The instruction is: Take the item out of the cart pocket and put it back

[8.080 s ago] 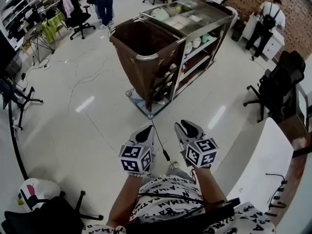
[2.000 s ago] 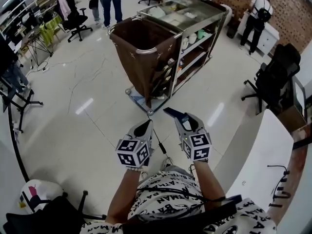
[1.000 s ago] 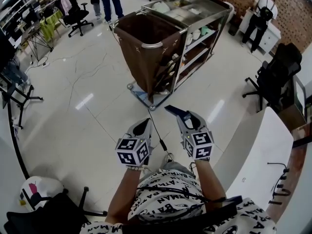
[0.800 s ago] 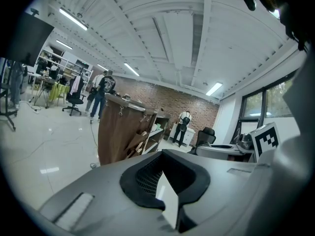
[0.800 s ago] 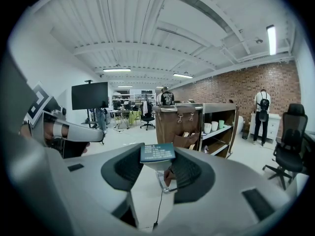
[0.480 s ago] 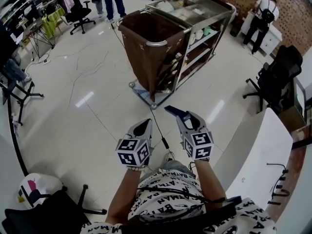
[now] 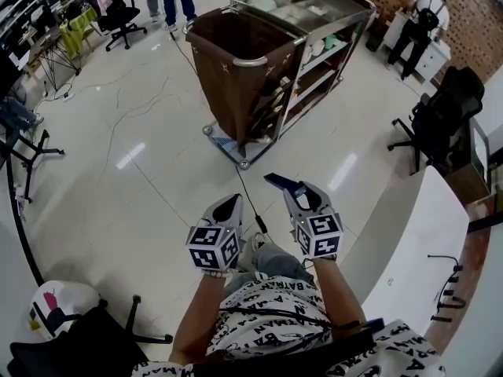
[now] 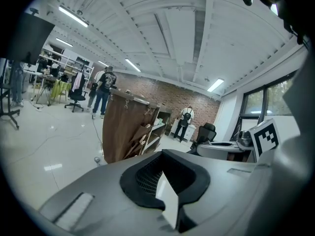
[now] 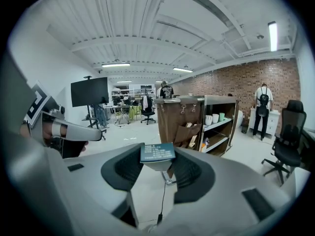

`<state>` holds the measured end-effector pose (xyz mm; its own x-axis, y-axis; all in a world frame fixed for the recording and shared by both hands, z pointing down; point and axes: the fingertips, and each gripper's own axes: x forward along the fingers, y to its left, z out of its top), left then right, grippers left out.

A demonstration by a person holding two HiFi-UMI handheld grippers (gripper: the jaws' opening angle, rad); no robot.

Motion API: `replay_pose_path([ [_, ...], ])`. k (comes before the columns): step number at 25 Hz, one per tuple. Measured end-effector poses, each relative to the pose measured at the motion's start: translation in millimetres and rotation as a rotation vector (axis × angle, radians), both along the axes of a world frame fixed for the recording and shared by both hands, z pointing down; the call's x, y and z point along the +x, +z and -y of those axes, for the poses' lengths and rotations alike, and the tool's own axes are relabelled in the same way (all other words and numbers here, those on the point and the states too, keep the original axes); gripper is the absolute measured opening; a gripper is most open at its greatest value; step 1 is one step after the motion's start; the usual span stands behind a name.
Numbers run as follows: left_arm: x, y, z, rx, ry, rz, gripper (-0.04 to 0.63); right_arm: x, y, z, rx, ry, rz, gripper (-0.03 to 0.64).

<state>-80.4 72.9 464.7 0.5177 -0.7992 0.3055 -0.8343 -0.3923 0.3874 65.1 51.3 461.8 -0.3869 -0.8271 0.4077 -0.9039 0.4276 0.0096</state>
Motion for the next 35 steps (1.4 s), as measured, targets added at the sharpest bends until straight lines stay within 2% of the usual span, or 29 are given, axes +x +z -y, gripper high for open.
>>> replay_pose_path([
  [3, 2, 2, 12, -0.002, 0.016, 0.015, 0.000, 6, 3, 20, 0.002, 0.022, 0.005, 0.190],
  [8, 10, 9, 56, 0.003, 0.055, 0.066, 0.000, 10, 16, 86, 0.010, 0.053, 0.021, 0.190],
  [13, 14, 24, 114, -0.014, 0.087, 0.103, 0.000, 11, 38, 165, -0.010, 0.085, 0.034, 0.190],
  [20, 27, 55, 210, -0.057, 0.132, 0.112, 0.000, 16, 80, 275, -0.053, 0.115, 0.056, 0.190],
  [27, 42, 90, 271, -0.126, 0.149, 0.139, 0.000, 9, 122, 342, -0.094, 0.054, 0.025, 0.190],
  [35, 47, 120, 301, -0.197, 0.146, 0.132, 0.000, -11, 147, 373, -0.107, -0.027, 0.011, 0.190],
])
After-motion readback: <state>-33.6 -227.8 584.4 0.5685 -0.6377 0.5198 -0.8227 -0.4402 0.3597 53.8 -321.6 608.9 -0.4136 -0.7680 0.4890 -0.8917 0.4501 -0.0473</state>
